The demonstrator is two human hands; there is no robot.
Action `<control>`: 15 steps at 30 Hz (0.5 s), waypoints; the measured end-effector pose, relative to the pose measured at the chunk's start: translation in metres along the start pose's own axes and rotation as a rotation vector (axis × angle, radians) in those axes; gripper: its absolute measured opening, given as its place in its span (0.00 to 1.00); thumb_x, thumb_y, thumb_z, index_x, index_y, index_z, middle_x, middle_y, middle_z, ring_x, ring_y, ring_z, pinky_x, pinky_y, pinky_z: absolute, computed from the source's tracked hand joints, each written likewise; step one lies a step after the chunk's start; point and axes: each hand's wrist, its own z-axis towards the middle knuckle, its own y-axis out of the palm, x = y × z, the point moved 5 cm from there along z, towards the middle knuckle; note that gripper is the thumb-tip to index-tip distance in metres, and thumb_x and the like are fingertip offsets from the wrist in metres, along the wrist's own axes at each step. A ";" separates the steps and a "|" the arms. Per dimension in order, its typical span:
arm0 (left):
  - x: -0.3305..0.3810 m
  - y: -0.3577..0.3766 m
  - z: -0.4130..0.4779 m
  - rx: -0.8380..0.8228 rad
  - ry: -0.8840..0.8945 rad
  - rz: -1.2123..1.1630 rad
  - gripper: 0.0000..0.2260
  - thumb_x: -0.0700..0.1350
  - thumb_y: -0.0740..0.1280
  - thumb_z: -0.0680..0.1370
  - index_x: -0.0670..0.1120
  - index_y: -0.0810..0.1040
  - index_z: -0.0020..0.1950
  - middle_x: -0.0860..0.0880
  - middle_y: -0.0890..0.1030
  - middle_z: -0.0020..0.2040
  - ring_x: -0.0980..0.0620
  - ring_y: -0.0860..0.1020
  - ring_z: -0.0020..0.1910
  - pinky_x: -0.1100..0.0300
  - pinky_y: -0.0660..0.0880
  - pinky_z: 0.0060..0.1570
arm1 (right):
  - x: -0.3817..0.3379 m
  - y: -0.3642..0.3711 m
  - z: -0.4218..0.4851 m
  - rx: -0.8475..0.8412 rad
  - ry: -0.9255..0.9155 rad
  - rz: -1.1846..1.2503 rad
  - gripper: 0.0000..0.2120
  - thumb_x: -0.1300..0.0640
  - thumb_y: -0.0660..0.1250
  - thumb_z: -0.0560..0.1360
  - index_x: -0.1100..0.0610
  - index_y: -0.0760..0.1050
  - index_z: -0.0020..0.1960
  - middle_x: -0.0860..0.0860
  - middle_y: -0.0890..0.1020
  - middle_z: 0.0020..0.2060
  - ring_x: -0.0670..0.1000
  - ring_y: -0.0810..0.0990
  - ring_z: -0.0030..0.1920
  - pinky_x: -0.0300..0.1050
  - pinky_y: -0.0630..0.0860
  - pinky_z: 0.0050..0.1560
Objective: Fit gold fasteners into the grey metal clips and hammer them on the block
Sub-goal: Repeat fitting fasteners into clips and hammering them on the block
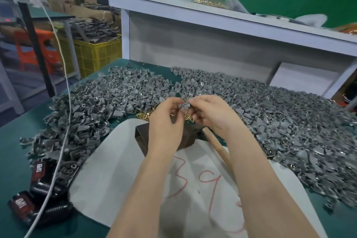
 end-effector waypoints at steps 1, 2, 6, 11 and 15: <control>-0.001 -0.002 0.000 0.010 -0.012 -0.003 0.09 0.38 0.66 0.77 0.52 0.78 0.51 0.55 0.80 0.46 0.63 0.76 0.45 0.68 0.72 0.51 | -0.001 0.001 -0.001 -0.014 -0.020 -0.019 0.07 0.60 0.63 0.78 0.60 0.76 0.43 0.49 0.78 0.29 0.45 0.73 0.29 0.38 0.71 0.34; -0.001 -0.003 0.001 0.015 -0.023 0.000 0.10 0.37 0.65 0.77 0.51 0.79 0.52 0.53 0.80 0.48 0.60 0.77 0.47 0.66 0.72 0.52 | -0.002 0.002 -0.001 -0.028 -0.035 -0.033 0.06 0.60 0.64 0.78 0.60 0.77 0.44 0.49 0.79 0.29 0.45 0.74 0.30 0.37 0.73 0.35; 0.006 -0.006 0.002 0.043 -0.001 -0.017 0.13 0.35 0.62 0.78 0.51 0.79 0.55 0.52 0.78 0.55 0.65 0.74 0.48 0.76 0.68 0.49 | -0.003 0.010 0.002 -0.106 -0.027 0.067 0.03 0.65 0.63 0.77 0.63 0.76 0.47 0.51 0.81 0.32 0.46 0.79 0.32 0.36 0.77 0.35; 0.005 -0.008 0.001 0.067 -0.045 -0.146 0.07 0.43 0.67 0.77 0.51 0.76 0.55 0.60 0.78 0.49 0.71 0.75 0.48 0.78 0.69 0.49 | 0.000 0.014 0.010 -0.097 -0.038 0.157 0.03 0.67 0.63 0.77 0.62 0.75 0.48 0.54 0.82 0.38 0.47 0.81 0.36 0.36 0.78 0.36; 0.000 -0.013 0.003 0.124 -0.080 -0.120 0.07 0.36 0.66 0.77 0.47 0.78 0.50 0.55 0.80 0.47 0.62 0.78 0.47 0.72 0.73 0.51 | 0.005 0.005 0.017 -0.099 -0.038 -0.009 0.08 0.62 0.62 0.79 0.60 0.80 0.49 0.52 0.84 0.39 0.46 0.84 0.38 0.35 0.78 0.37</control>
